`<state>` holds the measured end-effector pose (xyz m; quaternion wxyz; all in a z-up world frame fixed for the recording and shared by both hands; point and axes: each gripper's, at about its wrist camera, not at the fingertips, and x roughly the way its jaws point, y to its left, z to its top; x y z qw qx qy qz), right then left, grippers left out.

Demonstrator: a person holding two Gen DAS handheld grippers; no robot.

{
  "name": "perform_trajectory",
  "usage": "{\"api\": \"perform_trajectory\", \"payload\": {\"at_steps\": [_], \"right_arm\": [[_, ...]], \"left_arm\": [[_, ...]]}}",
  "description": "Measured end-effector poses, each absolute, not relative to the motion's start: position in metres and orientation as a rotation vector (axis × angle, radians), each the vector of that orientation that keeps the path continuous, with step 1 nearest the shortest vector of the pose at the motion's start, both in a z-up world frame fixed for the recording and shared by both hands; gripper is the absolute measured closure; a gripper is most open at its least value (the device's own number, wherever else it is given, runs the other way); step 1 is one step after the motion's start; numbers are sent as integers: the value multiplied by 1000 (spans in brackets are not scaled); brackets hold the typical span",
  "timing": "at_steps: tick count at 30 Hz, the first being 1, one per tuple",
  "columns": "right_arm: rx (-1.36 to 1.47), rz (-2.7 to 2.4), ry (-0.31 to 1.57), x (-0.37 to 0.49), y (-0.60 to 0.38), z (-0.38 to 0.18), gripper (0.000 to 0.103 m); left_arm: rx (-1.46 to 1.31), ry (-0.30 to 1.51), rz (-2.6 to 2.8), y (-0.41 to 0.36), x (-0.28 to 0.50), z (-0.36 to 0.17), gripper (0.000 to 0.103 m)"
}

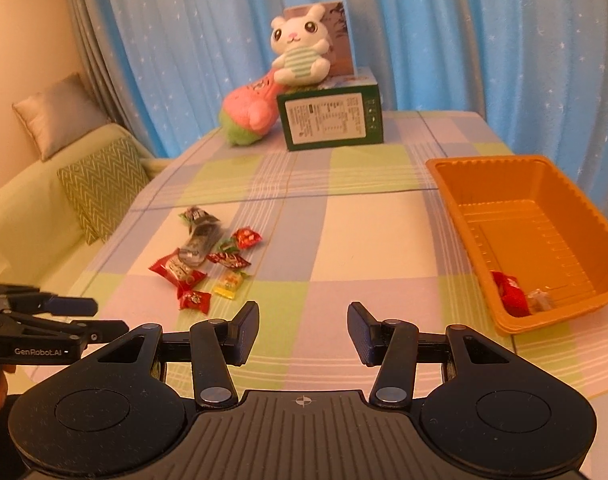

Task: Organize snacks
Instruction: 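Move both tools back over the candy pile, then grasp a small red candy with the left tool while the right tool grasps a yellow sweet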

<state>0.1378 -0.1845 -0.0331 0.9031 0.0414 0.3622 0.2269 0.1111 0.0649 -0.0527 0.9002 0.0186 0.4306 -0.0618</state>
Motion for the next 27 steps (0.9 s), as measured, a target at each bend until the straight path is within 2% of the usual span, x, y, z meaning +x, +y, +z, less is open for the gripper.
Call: {"api": "perform_trajectory", "payload": {"at_steps": [5, 9, 19, 25, 27], "right_arm": [[69, 474, 775, 157, -171, -49, 54], [68, 474, 796, 174, -161, -61, 54], [63, 476, 850, 201, -143, -84, 54], [62, 485, 870, 208, -133, -91, 54], [61, 489, 875, 211, -129, -93, 54]], "left_arm": [[127, 898, -244, 65, 137, -67, 52], [189, 901, -306, 68, 161, -81, 61], [305, 885, -460, 64, 199, -105, 67], [340, 948, -496, 66, 207, -118, 77], [336, 958, -480, 69, 206, -122, 83]]}}
